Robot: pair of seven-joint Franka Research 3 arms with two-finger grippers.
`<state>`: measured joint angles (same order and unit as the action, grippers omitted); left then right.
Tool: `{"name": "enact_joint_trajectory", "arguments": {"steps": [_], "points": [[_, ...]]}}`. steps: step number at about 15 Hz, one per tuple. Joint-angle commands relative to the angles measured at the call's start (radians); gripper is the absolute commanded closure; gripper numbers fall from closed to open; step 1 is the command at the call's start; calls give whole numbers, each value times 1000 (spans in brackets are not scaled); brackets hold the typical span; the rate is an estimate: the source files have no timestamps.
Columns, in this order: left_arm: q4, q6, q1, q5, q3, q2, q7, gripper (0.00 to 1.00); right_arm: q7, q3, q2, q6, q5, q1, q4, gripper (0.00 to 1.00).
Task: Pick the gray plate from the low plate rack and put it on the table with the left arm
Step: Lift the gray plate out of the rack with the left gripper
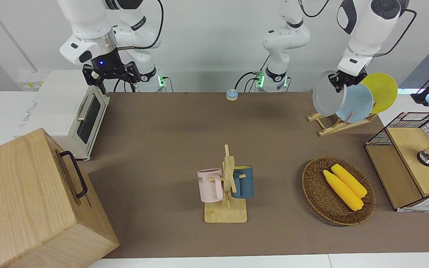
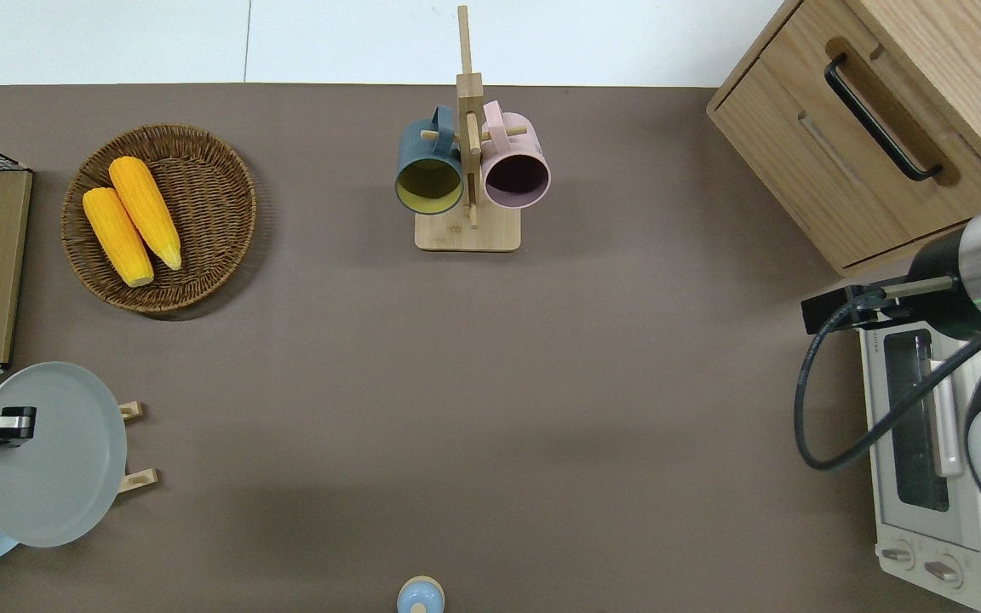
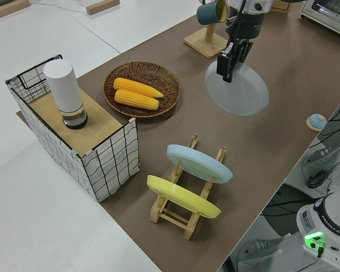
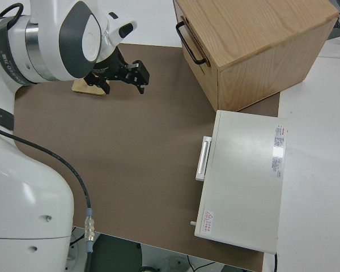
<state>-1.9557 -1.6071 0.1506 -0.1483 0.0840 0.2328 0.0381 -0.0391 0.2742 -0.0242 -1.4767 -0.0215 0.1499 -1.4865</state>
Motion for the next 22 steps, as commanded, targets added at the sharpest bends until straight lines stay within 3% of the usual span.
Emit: {"name": "enact_joint_trajectory", "arguments": {"steps": [1, 13, 19, 22], "points": [[34, 39, 3, 102, -9, -4, -18, 1000, -13, 19, 3, 15, -2, 20, 9, 17], [5, 35, 12, 444, -12, -32, -40, 1000, -13, 19, 3, 15, -2, 20, 9, 17], [-46, 0, 32, 544, -15, -70, 71, 1000, -13, 19, 3, 15, -2, 20, 9, 17], [-110, -30, 81, 576, -21, -70, 195, 1000, -13, 19, 3, 15, -2, 20, 9, 17]]}}
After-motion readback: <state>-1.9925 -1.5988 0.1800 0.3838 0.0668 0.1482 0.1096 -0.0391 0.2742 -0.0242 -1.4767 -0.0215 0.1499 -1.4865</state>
